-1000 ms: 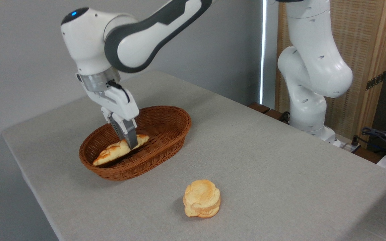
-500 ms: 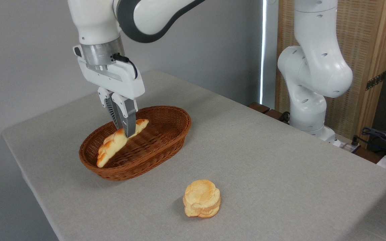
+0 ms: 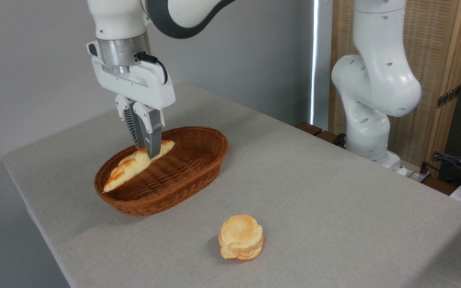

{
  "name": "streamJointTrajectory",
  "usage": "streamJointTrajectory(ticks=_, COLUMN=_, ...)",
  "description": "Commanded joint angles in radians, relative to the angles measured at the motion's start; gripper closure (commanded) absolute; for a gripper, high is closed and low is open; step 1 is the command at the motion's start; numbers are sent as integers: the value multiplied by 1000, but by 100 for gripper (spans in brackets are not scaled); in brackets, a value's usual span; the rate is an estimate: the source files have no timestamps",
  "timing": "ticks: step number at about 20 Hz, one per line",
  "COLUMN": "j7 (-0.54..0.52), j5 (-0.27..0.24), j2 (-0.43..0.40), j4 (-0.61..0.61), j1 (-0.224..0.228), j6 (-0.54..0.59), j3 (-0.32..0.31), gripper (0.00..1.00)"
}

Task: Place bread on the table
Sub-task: 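Carry the held croissant out of the basket toward the round bun, then lower the croissant onto the table beside the bun and release it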

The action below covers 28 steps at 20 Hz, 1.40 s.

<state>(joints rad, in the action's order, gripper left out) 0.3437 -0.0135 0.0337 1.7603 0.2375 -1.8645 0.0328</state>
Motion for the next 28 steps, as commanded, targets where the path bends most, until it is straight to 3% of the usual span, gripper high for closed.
streamJointTrajectory(ticks=1, j7=125, j5=12, j2=-37, j4=-5, j1=5, j6=51, j3=-100, gripper=74)
streamJointTrajectory(ticks=4, j7=260, j5=12, j2=-41, j4=-4, j1=6, j6=74, j3=-177, gripper=68)
streamJointTrajectory(ticks=9, j7=464, j5=12, j2=-40, j4=28, j1=6, j6=74, j3=-276, gripper=68)
streamJointTrajectory(ticks=12, j7=608, j5=12, j2=-38, j4=57, j1=5, j6=74, j3=-347, gripper=58)
streamJointTrajectory(ticks=14, j7=673, j5=12, j2=-35, j4=68, j1=5, j6=74, j3=-376, gripper=20)
streamJointTrajectory(ticks=17, j7=679, j5=12, j2=-24, j4=68, j1=5, j6=74, j3=-376, gripper=1)
streamJointTrajectory(ticks=28, j7=678, j5=12, j2=-15, j4=74, j1=9, j6=74, j3=-375, gripper=0)
